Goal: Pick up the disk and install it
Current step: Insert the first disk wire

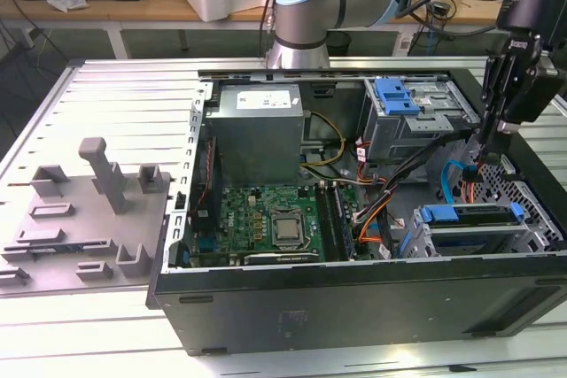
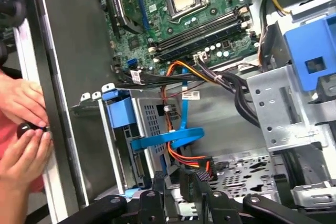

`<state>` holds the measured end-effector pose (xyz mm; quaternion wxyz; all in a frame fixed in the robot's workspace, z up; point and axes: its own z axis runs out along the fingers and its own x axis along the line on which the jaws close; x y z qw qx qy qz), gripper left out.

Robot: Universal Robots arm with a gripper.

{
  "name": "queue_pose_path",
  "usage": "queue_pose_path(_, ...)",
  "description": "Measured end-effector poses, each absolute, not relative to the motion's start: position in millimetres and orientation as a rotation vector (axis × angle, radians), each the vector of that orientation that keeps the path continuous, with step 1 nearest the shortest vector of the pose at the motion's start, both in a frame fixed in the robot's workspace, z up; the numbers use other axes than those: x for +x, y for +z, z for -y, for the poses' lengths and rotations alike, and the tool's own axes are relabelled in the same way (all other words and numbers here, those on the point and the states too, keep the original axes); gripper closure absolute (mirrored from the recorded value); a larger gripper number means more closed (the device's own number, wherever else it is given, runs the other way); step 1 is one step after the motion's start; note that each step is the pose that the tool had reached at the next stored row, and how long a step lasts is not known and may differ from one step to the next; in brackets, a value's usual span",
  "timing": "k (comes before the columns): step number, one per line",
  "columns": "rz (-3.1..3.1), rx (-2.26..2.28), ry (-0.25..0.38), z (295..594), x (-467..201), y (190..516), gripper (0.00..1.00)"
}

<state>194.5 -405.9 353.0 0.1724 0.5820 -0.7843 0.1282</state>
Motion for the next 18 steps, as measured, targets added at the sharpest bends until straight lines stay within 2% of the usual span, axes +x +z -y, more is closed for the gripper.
queue_pose_path(6,2.222,1.644,0.374,394,194,350,0.64)
queue_pose_path(18,2.209,1.635,0.397,393,197,340,0.64)
